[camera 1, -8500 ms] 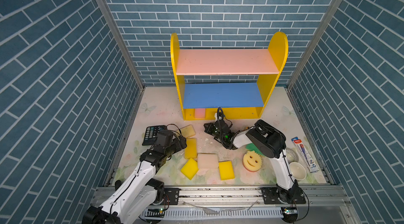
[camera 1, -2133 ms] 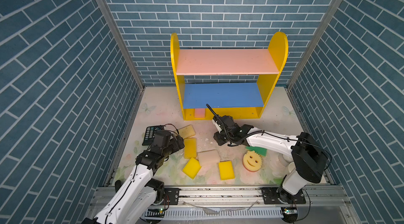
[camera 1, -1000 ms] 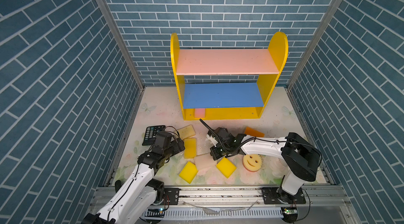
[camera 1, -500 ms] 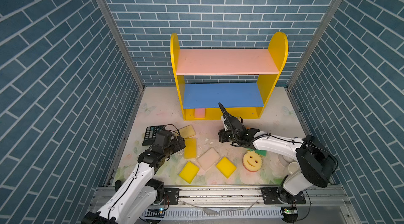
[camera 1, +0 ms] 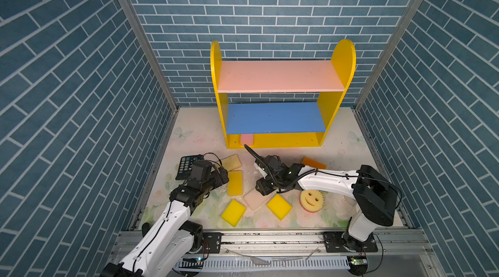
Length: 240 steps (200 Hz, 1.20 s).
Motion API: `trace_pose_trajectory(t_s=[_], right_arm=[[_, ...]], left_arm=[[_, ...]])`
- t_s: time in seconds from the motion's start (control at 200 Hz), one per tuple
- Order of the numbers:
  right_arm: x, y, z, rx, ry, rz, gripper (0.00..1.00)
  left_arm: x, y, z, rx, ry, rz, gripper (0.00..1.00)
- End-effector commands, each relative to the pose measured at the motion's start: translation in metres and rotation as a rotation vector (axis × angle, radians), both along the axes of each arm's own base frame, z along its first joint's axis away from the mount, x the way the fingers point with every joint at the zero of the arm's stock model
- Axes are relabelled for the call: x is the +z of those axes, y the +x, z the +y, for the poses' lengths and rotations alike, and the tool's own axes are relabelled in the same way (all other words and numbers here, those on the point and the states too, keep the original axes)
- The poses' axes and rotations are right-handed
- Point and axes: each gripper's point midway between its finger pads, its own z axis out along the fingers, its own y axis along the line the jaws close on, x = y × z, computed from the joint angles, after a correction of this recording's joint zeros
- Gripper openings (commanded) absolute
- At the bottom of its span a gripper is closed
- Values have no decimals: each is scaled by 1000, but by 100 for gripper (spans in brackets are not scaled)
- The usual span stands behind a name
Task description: Place and organize the cleaning sponges onto the shelf
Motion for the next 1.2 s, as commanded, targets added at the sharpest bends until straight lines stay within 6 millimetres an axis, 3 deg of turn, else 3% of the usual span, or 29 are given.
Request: trace_pose_trajectory(t_s=[0.0, 0.345, 0.595, 0.82, 1.005, 1.195], right_arm=[[-18, -7, -7, 25, -73, 55, 55], [-27, -4, -13, -5, -92, 41, 55], [-29, 3, -10, -91, -33, 56, 0], [-6, 36, -11, -236, 94, 36, 0], [17, 78, -26, -443, 182, -37, 0], [17, 119, -55, -730, 232, -123, 0]], left_arm=[[-4, 0, 0, 3, -5, 9, 95], [-2, -4, 4, 14, -2, 0, 95], [-3, -5, 1, 5, -15, 6, 95], [2, -4, 1, 3, -14, -6, 95], [3, -3, 1, 1, -16, -9, 95], [2, -1, -1, -6, -19, -7, 95]])
